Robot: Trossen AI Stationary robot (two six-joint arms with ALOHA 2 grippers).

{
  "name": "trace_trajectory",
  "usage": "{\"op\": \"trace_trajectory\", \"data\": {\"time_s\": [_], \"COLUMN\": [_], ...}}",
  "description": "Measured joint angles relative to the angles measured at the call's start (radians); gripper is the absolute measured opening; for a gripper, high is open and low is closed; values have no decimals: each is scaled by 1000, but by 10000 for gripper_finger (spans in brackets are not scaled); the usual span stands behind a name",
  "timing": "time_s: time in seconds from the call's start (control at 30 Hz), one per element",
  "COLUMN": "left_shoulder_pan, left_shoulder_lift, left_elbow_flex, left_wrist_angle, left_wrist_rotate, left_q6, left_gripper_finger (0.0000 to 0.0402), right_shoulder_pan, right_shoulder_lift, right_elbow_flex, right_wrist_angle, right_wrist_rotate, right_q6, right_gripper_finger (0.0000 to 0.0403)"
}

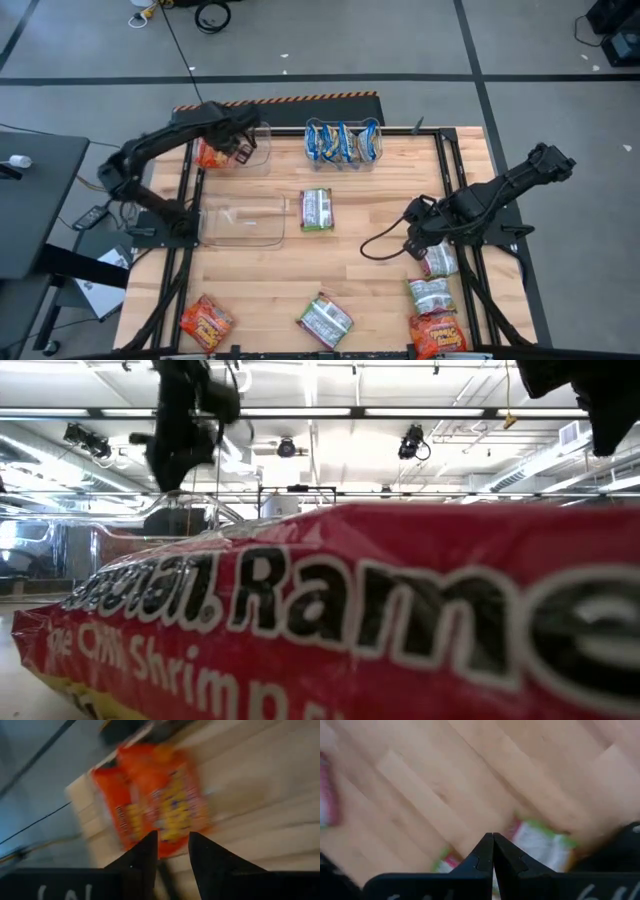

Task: Sort Maruchan noodles
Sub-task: Put the orange noodle pack into the top left transparent bin

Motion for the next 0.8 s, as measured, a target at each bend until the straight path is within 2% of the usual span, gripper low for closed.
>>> {"op": "trace_trajectory", "data": {"time_s": [0.17, 0.33, 0.43, 0.5, 0.57, 0.8], "left_shoulder_pan": [-130, -291, -380, -429, -469, -575], "left_shoulder_lift": [-176, -298, -333, -343, -342, -337], "left_elbow_flex": [19, 17, 17, 17, 17, 15], "left_wrist_angle": [128, 242, 311, 353, 390, 493], "left_wrist_rotate": [103, 98, 72, 62, 59, 58], "left_q6": [-44, -73, -72, -72, -63, -47], "left_gripper_finger": [117, 117, 117, 117, 117, 117], "right_shoulder_pan": [134, 302, 363, 393, 426, 511], "right_shoulder_lift": [15, 114, 238, 331, 426, 648], "right_elbow_flex": [1, 2, 1, 2, 36, 177], "right_wrist_angle": [213, 384, 468, 598, 678, 539], "right_wrist_rotate": [-114, -177, -334, -472, -561, -588], "right_q6": [146, 363, 451, 506, 573, 684], "right_gripper_finger": [12, 11, 9, 7, 7, 7]}}
